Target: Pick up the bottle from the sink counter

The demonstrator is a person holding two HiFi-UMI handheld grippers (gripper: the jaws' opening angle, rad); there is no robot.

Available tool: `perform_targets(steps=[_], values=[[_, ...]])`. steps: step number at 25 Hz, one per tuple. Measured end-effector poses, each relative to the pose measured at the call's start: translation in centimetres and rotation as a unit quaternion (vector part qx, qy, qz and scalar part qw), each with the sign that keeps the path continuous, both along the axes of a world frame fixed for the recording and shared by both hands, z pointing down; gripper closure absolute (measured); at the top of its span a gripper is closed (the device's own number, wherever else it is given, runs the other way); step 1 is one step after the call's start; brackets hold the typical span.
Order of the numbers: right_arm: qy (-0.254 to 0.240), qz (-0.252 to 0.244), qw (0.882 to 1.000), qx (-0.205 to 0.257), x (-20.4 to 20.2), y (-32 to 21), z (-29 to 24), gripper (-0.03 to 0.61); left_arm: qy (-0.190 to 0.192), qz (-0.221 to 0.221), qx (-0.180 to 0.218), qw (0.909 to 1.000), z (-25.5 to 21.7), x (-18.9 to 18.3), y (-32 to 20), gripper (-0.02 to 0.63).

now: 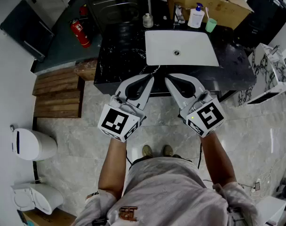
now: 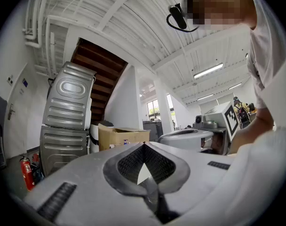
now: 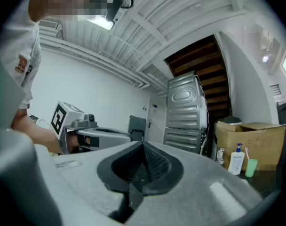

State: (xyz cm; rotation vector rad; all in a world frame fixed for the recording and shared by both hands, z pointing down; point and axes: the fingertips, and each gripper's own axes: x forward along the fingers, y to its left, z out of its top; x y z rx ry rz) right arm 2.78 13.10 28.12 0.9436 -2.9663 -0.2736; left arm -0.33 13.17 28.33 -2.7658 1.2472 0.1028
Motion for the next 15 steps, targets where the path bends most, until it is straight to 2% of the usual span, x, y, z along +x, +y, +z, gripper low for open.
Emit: perform_targets(steps=[15], values=[[-0.004, 0.012, 1.000, -0.006, -2.2, -0.9, 0.1, 0.577, 0.005, 0.004, 0.003, 1.0000, -0.5, -2.5, -0.9, 0.614]])
